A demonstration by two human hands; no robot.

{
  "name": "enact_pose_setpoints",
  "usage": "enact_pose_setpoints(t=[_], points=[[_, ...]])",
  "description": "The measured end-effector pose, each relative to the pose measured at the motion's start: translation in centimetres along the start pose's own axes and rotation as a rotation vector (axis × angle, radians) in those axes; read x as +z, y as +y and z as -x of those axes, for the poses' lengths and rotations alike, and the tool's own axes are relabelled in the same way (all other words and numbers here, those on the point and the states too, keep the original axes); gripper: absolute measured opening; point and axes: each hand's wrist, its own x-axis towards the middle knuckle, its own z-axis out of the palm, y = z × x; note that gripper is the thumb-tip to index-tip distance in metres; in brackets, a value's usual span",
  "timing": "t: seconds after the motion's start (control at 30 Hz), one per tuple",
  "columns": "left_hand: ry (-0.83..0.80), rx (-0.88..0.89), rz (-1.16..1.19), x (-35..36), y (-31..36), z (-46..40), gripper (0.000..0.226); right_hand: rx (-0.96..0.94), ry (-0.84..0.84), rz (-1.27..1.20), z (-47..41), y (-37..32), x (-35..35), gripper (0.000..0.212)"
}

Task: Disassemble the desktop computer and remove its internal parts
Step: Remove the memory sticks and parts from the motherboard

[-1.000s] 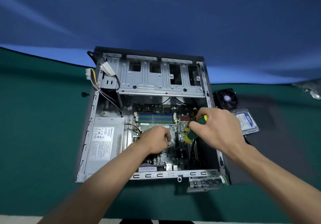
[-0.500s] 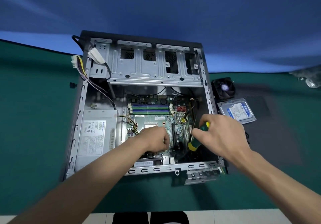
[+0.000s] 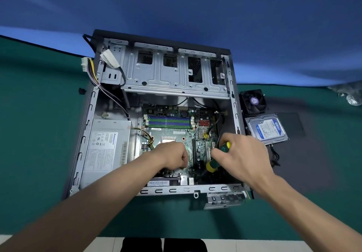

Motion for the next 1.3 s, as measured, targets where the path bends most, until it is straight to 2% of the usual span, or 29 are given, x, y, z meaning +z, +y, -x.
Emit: enact_pose_setpoints(t=[0.13,0.47,0.7,0.93,1.3], points=[[-0.012,-0.009,0.005,0.1,0.0,-0.2,0.021,0.009,-0.020,-0.002,0.2,0.2,0.2,0.017],[-0.020,-0.028,0.002,0.1,-0.3,-0.4,0.024,0.039,-0.004,-0.010,0.4,0.5,0.1,0.022],[-0.026,-0.039,0.028,0.1,-0.2,-0.5,0.022,-0.064,-0.030,0.108,1.5,-0.6,0.1,0.022],[-0.011,-0.046,0.035,0.1,-0.4,-0.6,0.020,-0.018,0.043,0.061,1.5,-0.3,-0.1,0.023],[-0.019,-0.058,0.051,0.0,-0.2,-0.6,0.022,0.019,0.026,-0.016,1.6,0.7,0.2,0.014]])
